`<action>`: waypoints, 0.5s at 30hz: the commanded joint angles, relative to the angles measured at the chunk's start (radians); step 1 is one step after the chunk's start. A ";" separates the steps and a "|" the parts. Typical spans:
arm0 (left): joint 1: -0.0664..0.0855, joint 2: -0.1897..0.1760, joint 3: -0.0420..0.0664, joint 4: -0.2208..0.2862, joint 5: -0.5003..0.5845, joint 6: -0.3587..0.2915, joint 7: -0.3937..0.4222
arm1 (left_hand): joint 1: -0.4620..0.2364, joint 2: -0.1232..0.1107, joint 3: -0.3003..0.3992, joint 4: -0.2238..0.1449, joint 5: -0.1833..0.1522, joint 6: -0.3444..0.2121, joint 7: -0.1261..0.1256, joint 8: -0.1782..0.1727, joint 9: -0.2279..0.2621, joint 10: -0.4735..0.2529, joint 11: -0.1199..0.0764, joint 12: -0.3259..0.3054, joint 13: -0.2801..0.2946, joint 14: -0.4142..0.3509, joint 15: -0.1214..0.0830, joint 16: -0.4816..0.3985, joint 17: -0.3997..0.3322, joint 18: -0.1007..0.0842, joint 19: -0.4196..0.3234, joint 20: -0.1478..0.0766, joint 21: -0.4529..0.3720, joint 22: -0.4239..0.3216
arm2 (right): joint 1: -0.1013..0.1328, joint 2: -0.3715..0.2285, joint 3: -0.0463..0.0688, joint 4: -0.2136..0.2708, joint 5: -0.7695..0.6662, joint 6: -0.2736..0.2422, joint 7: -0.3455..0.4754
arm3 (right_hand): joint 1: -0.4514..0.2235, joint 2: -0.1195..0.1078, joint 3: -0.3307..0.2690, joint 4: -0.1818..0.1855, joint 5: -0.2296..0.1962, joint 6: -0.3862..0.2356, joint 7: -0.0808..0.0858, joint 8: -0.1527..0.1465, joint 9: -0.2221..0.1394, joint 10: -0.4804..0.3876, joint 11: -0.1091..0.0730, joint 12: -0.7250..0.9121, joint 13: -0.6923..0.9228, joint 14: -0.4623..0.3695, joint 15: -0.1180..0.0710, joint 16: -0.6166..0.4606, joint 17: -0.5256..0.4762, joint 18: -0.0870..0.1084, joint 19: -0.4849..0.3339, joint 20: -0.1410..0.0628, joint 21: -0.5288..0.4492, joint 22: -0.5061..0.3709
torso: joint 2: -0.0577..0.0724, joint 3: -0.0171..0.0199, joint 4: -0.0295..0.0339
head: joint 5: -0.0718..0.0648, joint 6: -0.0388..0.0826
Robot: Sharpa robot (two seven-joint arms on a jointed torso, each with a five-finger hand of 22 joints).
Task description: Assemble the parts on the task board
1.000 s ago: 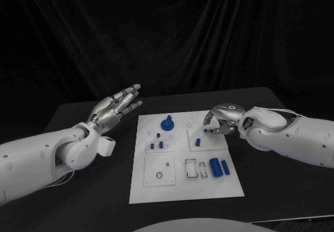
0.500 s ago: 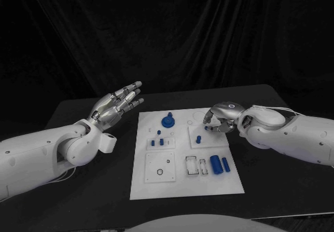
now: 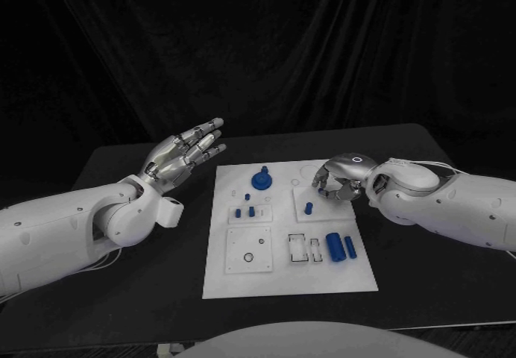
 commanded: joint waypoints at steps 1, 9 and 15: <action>-0.001 0.004 0.001 0.000 0.011 0.014 0.086 | 0.015 0.000 -0.007 0.000 0.008 0.003 0.002 0.001 0.001 0.001 0.005 0.008 0.001 0.002 0.014 0.007 0.002 -0.011 0.004 0.007 0.002 0.002 | -0.007 0.004 0.000 -0.004 -0.006 0.019 -0.001 | -0.006 -0.008 0.008 0.000 -0.004 0.004 -0.011 0.000 0.003 0.010 0.001 0.006 0.002 0.025 0.007 -0.004 0.007 0.002 -0.003 0.005 -0.005 0.178 | 0.002 -0.0001 0.0008 | 0.003 -0.003; -0.001 0.010 0.001 -0.001 0.011 0.017 0.083 | 0.028 0.003 -0.012 0.000 0.018 0.011 0.004 0.001 0.002 0.000 0.006 0.011 0.001 0.005 0.024 0.014 0.004 -0.018 0.006 0.007 0.003 0.003 | -0.015 0.009 0.000 -0.009 -0.006 0.029 -0.008 | -0.008 -0.009 0.014 -0.003 -0.006 0.019 -0.007 0.008 0.008 0.020 -0.001 0.017 0.007 0.018 0.007 -0.014 -0.011 0.004 -0.006 0.006 -0.010 0.176 | 0.000 -0.0001 0.0007 | 0.002 -0.012; -0.001 0.011 0.001 -0.002 0.011 0.016 0.080 | 0.034 0.006 -0.014 0.000 0.025 0.014 0.006 0.002 0.002 0.000 0.007 0.012 0.001 0.006 0.027 0.017 0.004 -0.022 0.008 0.007 0.003 0.005 | -0.018 0.012 0.000 -0.009 -0.006 0.025 -0.012 | 0.003 -0.008 0.029 -0.026 0.052 0.068 0.005 0.041 0.036 0.027 -0.004 0.039 0.018 0.016 0.004 -0.016 -0.018 0.005 -0.008 0.004 -0.013 0.175 | 0.001 -0.0002 0.0002 | 0.004 -0.013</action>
